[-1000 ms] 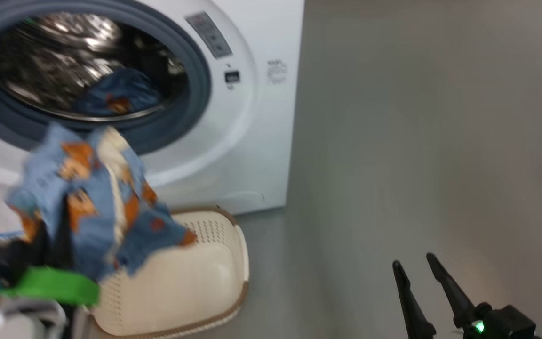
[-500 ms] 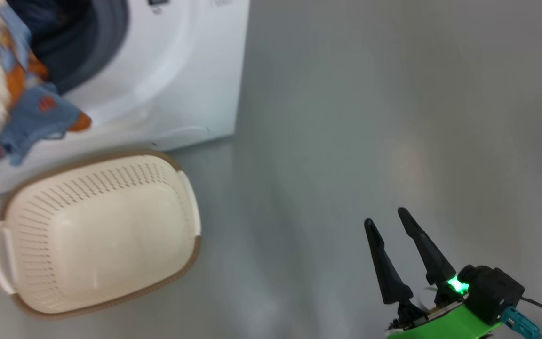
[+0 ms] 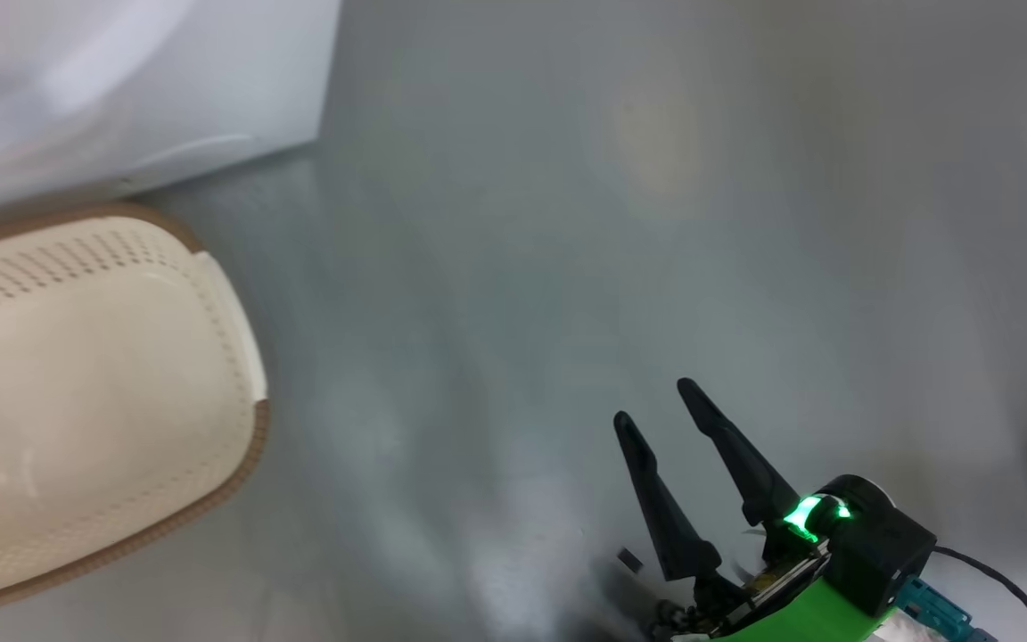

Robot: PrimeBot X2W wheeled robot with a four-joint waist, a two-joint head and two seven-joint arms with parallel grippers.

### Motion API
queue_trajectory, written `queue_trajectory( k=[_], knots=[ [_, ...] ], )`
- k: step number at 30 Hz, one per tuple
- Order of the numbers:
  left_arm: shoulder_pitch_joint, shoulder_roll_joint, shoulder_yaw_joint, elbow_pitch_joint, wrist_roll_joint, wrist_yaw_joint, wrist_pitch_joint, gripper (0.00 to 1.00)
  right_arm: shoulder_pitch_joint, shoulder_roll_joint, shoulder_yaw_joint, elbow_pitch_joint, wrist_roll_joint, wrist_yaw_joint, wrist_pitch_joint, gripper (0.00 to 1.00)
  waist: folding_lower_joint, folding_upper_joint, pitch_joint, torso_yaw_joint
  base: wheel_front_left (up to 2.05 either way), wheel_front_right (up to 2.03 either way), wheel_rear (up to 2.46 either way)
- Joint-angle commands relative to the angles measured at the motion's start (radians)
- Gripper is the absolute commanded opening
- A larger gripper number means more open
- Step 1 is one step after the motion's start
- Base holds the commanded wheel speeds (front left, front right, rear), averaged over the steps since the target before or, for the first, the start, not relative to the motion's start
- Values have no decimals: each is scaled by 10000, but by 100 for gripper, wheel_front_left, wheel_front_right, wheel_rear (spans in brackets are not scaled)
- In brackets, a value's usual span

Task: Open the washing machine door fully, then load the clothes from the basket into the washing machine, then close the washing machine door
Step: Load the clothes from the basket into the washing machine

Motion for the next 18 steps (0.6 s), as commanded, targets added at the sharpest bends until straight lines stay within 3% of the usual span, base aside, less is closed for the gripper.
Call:
queue_trajectory(
  k=[1, 10, 14, 18],
  knots=[
    [-492, 636, 230, -9, 33, -27, 57, 0, 21, -98, 299, -265, -70, 27, -48, 100, 0, -1, 851, -734, 0, 0, 0],
    [-2547, 1164, -255, 868, -519, -628, -213, 0, 334, -98, 604, -392, -109, 27, -48, 100, 0, -1, 1281, -1109, 0, 0, 0],
    [-3325, 1258, -123, 1034, -736, -619, -664, 0, 410, -98, 568, -473, -176, 27, -48, 100, 0, -1, 1410, -1134, 0, 0, 0],
    [-3809, 1206, 302, 871, -962, -179, -1120, 0, 407, -98, 480, -572, -168, 27, -48, 100, 0, -1, 1562, -1088, 0, 0, 0]
  ],
)
